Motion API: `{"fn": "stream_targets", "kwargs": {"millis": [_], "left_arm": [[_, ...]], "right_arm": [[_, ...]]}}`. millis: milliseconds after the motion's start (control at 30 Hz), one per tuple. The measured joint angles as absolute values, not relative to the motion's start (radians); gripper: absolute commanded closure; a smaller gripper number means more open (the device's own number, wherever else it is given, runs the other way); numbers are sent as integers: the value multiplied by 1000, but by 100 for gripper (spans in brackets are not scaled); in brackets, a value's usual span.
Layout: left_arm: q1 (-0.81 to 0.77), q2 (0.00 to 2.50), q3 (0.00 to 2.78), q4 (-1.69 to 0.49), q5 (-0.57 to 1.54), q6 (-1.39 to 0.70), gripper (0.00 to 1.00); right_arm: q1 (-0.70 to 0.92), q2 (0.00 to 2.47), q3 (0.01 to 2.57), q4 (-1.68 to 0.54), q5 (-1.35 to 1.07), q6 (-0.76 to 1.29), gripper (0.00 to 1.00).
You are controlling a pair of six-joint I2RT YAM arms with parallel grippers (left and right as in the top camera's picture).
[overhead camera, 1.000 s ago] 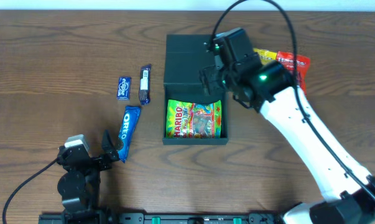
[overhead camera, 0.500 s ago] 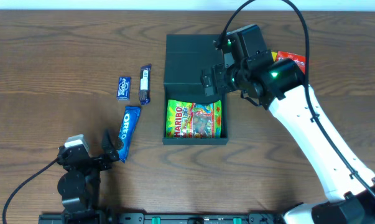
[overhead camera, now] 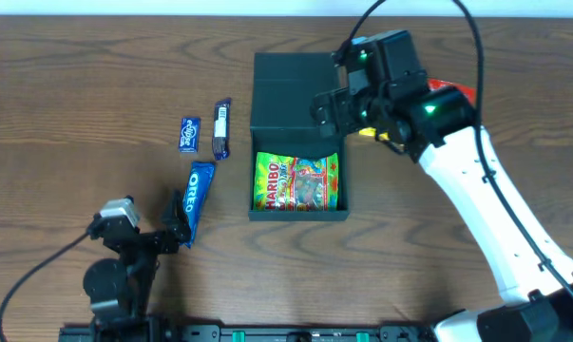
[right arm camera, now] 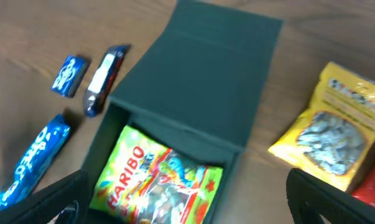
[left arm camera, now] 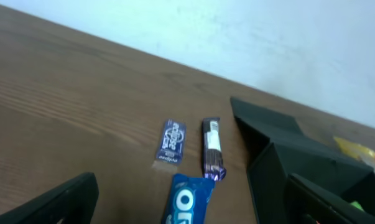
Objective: Pack container
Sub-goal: 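Retract the right gripper and move the left gripper to the Oreo pack, then grasp the blue Oreo pack with the left gripper and lift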
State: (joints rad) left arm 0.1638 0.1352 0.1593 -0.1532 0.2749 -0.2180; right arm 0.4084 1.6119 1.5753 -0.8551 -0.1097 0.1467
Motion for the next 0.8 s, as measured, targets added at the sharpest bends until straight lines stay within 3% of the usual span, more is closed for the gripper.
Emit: {"fn": "stream_targets", "kwargs": {"millis": [433,800], "left_arm": [[118,992,637,-247,265,-15,5],[-35,1285,771,-439,149,13,5]], "right_arm": [[292,1612,1575,-809,-157,35,1],[244,1612,1575,-772,-159,17,1]]}}
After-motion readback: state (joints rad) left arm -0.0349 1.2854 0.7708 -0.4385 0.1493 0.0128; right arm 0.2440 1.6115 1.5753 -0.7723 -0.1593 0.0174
